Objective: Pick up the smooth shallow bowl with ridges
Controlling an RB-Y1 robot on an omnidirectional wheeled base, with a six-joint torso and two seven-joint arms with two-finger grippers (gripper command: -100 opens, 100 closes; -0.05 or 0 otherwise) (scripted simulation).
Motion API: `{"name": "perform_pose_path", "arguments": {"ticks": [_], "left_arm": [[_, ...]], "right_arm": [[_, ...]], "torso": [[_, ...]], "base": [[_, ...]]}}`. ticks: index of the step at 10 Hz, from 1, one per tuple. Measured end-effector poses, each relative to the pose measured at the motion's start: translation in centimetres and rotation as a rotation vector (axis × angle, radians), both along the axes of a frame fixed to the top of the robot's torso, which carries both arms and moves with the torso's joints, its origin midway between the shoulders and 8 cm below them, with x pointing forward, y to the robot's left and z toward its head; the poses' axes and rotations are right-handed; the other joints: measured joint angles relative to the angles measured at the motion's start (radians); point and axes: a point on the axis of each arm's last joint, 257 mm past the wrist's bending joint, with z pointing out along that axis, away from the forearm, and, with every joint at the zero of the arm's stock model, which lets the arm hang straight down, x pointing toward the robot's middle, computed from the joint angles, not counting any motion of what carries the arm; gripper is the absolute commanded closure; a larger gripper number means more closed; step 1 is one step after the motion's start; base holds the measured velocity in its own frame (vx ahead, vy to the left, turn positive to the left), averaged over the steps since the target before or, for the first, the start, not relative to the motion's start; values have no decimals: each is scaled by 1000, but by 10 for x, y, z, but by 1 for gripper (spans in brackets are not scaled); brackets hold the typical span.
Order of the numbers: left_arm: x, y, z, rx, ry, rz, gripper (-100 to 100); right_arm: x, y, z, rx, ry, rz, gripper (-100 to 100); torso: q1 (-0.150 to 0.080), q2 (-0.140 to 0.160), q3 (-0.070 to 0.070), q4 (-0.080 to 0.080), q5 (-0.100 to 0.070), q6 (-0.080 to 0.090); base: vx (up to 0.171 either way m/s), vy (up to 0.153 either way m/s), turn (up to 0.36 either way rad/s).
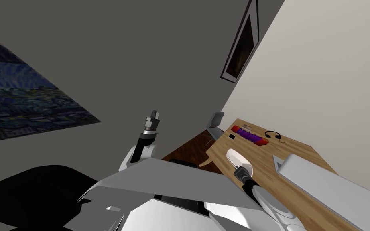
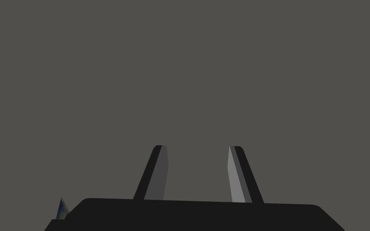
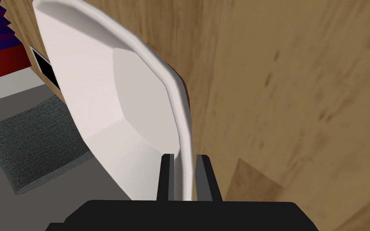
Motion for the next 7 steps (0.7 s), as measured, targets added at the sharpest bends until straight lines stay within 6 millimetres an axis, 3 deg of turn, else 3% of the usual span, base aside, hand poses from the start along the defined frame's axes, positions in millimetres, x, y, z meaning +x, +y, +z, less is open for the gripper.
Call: {"name": "perform_pose_path", "arguments": {"ticks": [6, 7], "left_arm": [[0, 0, 0, 0, 0, 0, 0], [0, 0, 0, 0, 0, 0, 0]], "right_arm": [[5, 31, 11, 0, -1, 110, 100], [5, 32, 11, 1, -1, 112, 0]], "torso": [[2, 1, 1, 1, 1, -1], [2, 3, 2, 1, 1, -2]], "base": [[68, 8, -156], [0, 0, 0]]}}
